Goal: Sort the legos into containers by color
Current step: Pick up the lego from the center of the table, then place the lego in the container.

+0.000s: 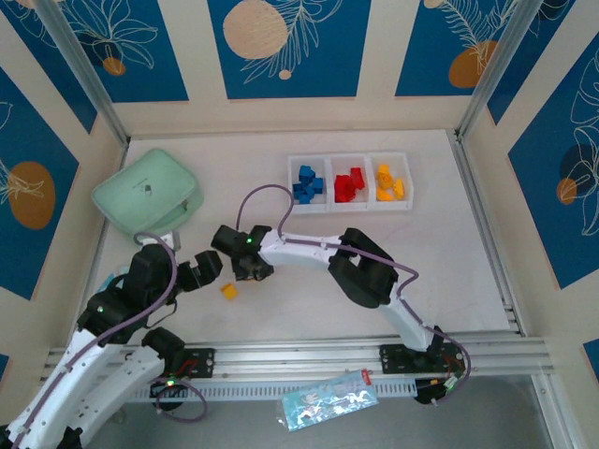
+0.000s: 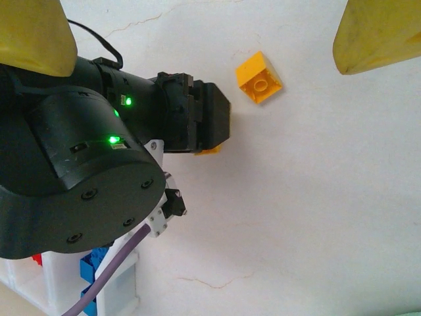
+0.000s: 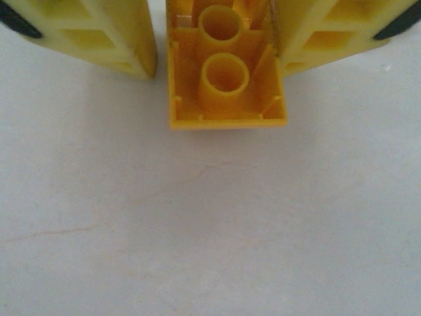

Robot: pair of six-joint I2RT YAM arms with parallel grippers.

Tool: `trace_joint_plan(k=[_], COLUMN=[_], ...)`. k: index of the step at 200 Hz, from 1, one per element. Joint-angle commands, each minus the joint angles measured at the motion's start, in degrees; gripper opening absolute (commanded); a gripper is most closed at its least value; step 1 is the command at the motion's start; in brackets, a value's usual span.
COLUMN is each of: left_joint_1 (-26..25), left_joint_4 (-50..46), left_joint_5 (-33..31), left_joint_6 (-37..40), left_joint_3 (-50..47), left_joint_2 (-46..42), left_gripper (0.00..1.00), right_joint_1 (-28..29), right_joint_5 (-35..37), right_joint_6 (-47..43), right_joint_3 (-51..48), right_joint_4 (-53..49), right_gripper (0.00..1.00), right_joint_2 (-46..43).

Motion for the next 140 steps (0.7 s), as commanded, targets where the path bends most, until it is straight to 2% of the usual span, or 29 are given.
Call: trace_joint_plan(k=[1,40,82,111,140], left_joint_1=[0.57,0.57,0.6,0.46,-0.23], left_joint_4=[0.71,1.79,7.44,14.17,19.98], left_joint_5=[1.27,2.51,7.04,11.48,14.72], left_joint_6=[1.41,1.49,2.12,2.89,3.37], left_joint_3=[0.24,0.68,-0.45,-2.05,-2.9], left_joint_2=[0.77,1.35,3.59,7.18,11.8], left_gripper=[0.99,0.99,0.99,0.99,0.99], right_joint_1=[-0.21,-0.79,-4.33,-10.04,-18.51], right_joint_5=[-1.01,-0.43,1.51,2.33,2.58], right_joint_6=[-1.08,-3.62,-5.23,-7.25,-9.99], right_joint_3=[-1.26,-3.02,-11.59,-18.84,-24.94], right_joint_4=[-1.11,-0.14,1.2,1.57,2.27], right_gripper=[0.38,0.34,0.34,0.34,0.34], right_joint_2=[-1.59,-5.48,-16.29,-24.7,-31.63])
